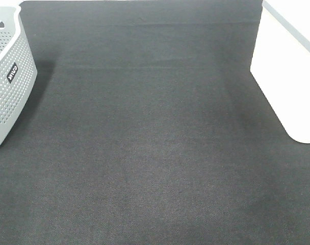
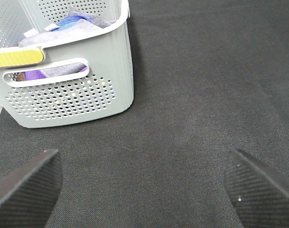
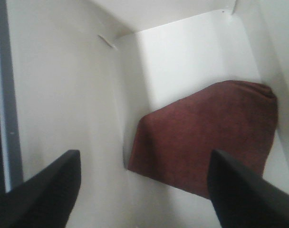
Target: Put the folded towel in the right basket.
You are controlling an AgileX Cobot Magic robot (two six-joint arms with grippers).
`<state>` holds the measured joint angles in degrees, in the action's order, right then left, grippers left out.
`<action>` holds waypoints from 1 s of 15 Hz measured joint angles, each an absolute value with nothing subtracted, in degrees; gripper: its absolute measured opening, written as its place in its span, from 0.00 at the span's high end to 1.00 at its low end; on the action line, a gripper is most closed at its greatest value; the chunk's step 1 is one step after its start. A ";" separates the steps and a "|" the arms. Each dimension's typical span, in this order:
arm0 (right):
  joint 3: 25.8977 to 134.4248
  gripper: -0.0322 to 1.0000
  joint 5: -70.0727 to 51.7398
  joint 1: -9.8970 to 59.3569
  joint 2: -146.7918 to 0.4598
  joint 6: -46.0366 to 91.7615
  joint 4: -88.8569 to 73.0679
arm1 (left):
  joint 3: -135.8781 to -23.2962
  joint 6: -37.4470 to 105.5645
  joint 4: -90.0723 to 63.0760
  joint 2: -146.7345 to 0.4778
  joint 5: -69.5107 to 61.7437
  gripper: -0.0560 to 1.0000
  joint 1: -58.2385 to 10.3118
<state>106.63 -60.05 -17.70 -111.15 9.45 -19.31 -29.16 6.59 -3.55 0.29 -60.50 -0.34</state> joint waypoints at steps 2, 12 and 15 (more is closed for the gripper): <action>106.63 0.28 -60.56 -15.24 -109.78 9.45 -19.37 | -29.16 6.59 -3.55 0.29 -60.50 0.12 -0.34; 103.19 0.27 -69.39 0.63 -96.37 6.30 -11.00 | -29.16 6.59 -3.55 0.29 -60.50 0.12 -0.34; 89.44 0.27 -69.44 0.63 -85.20 5.44 -8.88 | -29.16 6.59 -3.55 0.29 -60.50 0.12 -0.34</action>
